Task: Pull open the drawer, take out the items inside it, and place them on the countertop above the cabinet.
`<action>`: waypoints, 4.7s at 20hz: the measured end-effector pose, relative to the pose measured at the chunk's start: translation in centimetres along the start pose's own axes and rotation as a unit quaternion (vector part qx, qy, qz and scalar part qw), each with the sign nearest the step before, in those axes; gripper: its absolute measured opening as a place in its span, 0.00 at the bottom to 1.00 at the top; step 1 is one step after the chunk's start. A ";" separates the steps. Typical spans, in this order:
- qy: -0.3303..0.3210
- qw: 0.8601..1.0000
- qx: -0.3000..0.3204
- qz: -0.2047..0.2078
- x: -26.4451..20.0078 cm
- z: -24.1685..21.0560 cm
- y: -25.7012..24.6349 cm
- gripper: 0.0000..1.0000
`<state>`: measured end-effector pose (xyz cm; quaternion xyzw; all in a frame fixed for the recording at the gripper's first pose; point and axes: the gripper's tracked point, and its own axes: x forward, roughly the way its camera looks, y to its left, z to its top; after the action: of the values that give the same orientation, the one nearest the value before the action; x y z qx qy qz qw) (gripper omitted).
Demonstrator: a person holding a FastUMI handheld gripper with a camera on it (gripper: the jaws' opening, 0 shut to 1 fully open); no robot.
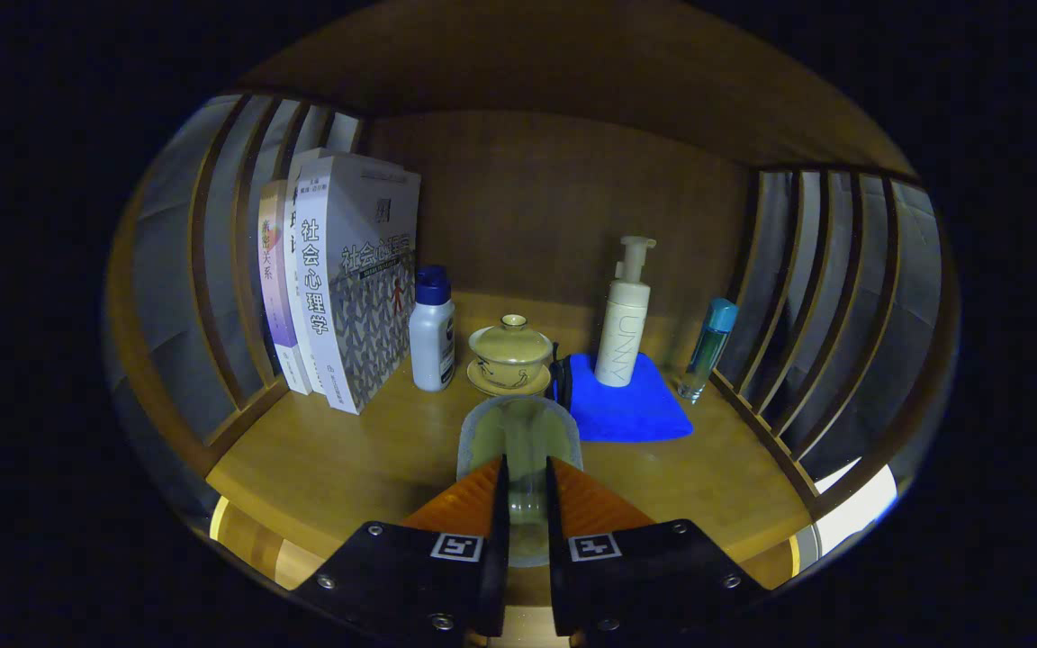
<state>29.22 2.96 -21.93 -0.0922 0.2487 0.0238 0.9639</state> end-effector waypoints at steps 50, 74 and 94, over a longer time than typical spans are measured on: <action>-0.157 0.986 0.045 0.009 -24.6 -20.3 1.7 0.95; -0.156 0.987 0.023 -0.011 -14.0 -15.6 0.4 0.96; -0.181 0.983 0.023 0.006 -10.1 -10.3 -0.1 0.96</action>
<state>15.52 0.94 -25.88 -0.0628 0.0712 0.0404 0.9947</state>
